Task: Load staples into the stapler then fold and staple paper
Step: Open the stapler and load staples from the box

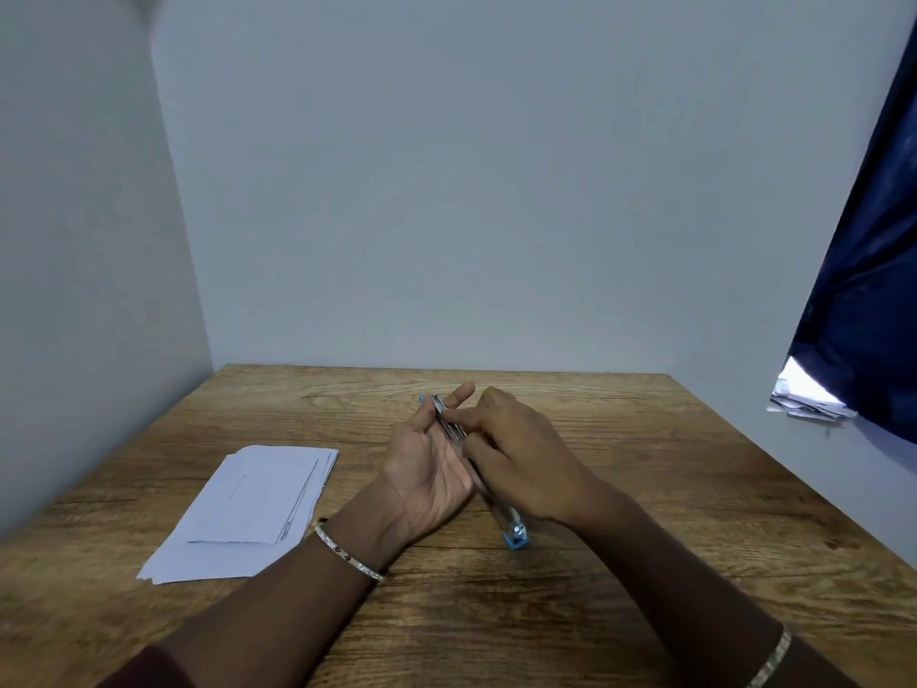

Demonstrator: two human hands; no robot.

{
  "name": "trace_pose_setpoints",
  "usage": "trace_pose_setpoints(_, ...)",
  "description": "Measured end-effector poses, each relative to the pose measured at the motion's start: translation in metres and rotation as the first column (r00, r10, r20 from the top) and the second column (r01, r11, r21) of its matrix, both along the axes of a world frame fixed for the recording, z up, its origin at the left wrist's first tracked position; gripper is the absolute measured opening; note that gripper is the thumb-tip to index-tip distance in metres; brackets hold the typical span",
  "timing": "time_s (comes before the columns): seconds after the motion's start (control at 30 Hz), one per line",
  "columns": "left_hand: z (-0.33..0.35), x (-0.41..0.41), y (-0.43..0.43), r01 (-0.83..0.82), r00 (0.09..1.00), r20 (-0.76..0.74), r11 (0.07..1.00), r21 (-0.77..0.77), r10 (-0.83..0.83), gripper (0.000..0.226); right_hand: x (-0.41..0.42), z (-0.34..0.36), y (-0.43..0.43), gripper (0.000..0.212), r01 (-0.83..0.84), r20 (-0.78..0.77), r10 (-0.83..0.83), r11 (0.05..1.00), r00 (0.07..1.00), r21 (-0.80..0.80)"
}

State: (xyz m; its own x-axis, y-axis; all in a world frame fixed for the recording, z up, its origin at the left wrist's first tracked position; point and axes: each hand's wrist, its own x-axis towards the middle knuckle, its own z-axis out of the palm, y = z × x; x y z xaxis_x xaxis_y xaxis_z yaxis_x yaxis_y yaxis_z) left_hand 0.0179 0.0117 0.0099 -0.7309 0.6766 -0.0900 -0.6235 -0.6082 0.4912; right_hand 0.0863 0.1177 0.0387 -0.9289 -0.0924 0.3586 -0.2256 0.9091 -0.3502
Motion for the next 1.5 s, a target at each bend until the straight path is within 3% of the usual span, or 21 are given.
trace_pose_setpoints(0.2, -0.002, 0.002, 0.0, 0.049, 0.999, 0.007, 0.999, -0.013, -0.049, 0.063, 0.002, -0.01, 0.0, 0.038, 0.028, -0.007, -0.028, 1.0, 1.0, 0.008)
trace_pose_setpoints(0.47, -0.004, 0.001, 0.001, 0.084, 0.996, -0.012, 0.996, -0.015, -0.084, 0.062, 0.001, -0.007, 0.005, 0.055, 0.003, 0.008, -0.003, 1.0, 1.0, -0.022)
trace_pose_setpoints(0.57, -0.002, 0.0, -0.001, 0.076, 0.997, -0.004, 0.997, 0.02, -0.076, 0.055, -0.003, -0.007, 0.007, 0.056, -0.011, -0.038, 0.006, 0.991, 0.999, -0.134)
trace_pose_setpoints(0.7, 0.0, 0.001, -0.001, 0.04, 0.999, 0.027, 0.999, 0.023, -0.041, 0.061, -0.009, -0.005, 0.013, 0.026, -0.024, -0.116, -0.019, 0.933, 0.993, -0.36)
trace_pose_setpoints(0.9, 0.006, 0.004, 0.0, -0.01, 1.0, 0.016, 1.0, -0.025, 0.011, 0.066, -0.015, -0.013, 0.014, 0.013, -0.043, -0.198, -0.06, 0.877, 0.978, -0.478)
trace_pose_setpoints(1.03, 0.0, 0.004, 0.0, -0.033, 0.999, 0.041, 0.999, -0.034, 0.034, 0.05, -0.018, -0.02, 0.011, 0.023, -0.024, -0.253, -0.077, 0.927, 0.964, -0.374)
trace_pose_setpoints(1.17, -0.004, 0.001, 0.003, -0.064, 0.998, -0.014, 0.994, -0.085, 0.063, 0.051, -0.02, -0.025, 0.009, 0.024, 0.022, -0.256, -0.101, 0.956, 0.961, -0.294)
trace_pose_setpoints(1.5, 0.004, 0.004, 0.001, -0.035, 0.999, -0.027, 0.996, -0.081, 0.033, 0.055, -0.016, -0.016, 0.01, 0.026, 0.015, -0.257, -0.128, 0.916, 0.958, -0.4)
